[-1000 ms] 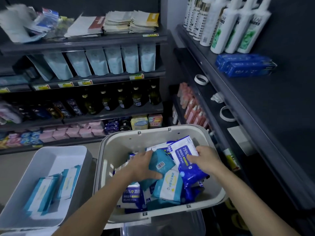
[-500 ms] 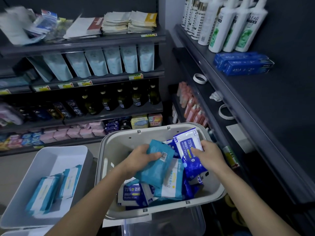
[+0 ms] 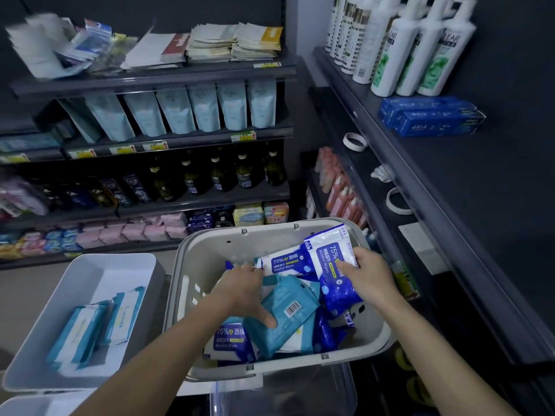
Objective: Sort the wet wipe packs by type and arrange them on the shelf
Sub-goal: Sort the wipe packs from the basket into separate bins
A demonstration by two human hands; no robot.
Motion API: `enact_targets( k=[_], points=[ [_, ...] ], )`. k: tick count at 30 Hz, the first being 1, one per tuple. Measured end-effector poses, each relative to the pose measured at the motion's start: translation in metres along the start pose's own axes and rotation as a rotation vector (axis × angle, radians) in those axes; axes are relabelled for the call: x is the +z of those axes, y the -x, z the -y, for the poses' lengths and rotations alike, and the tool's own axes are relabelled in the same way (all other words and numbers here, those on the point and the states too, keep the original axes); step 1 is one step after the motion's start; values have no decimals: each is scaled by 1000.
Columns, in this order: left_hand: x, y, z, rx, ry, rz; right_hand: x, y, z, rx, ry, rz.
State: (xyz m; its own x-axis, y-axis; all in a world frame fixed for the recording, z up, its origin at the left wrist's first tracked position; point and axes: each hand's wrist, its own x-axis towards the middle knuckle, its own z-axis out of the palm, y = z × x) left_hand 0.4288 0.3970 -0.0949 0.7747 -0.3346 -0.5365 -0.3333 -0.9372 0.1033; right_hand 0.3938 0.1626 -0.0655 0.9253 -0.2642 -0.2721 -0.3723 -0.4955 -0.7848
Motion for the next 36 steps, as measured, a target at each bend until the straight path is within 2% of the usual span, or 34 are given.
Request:
enact_targets(
  k=[2, 5, 8, 12, 14, 15, 19, 22, 28, 32, 36],
  points=[
    [-3, 2, 2, 0, -17, -19, 1, 0, 1, -4, -8, -6],
    [-4, 7, 12, 65, 156, -17, 1, -3, 4, -4, -38, -23],
    [-10, 16, 17, 151, 580, -24, 0, -4, 7, -11, -62, -42],
    [-30, 26, 5, 92, 1126, -89, 3, -5, 10, -16, -38, -40],
    [-27, 24, -7, 12, 1344, -65, 5, -5, 9, -9, -43, -29],
    [-21, 23, -14, -54, 1373, -43, 5, -5, 8, -2, -50, -27],
    [7, 19, -37, -228, 1233, -15, 7, -5, 1, 19, -62, -39],
    [5, 17, -40, -252, 1161, -39, 7, -6, 2, -3, -53, -44],
    [7, 24, -28, -211, 1344, -140, 4, -14, 15, -131, 22, -38],
    [3, 37, -12, -208, 1571, -290, 1, -25, 28, -248, 179, 27],
    [-14, 54, 10, -299, 1654, -565, 11, -32, 37, -453, 400, 58]
  ],
)
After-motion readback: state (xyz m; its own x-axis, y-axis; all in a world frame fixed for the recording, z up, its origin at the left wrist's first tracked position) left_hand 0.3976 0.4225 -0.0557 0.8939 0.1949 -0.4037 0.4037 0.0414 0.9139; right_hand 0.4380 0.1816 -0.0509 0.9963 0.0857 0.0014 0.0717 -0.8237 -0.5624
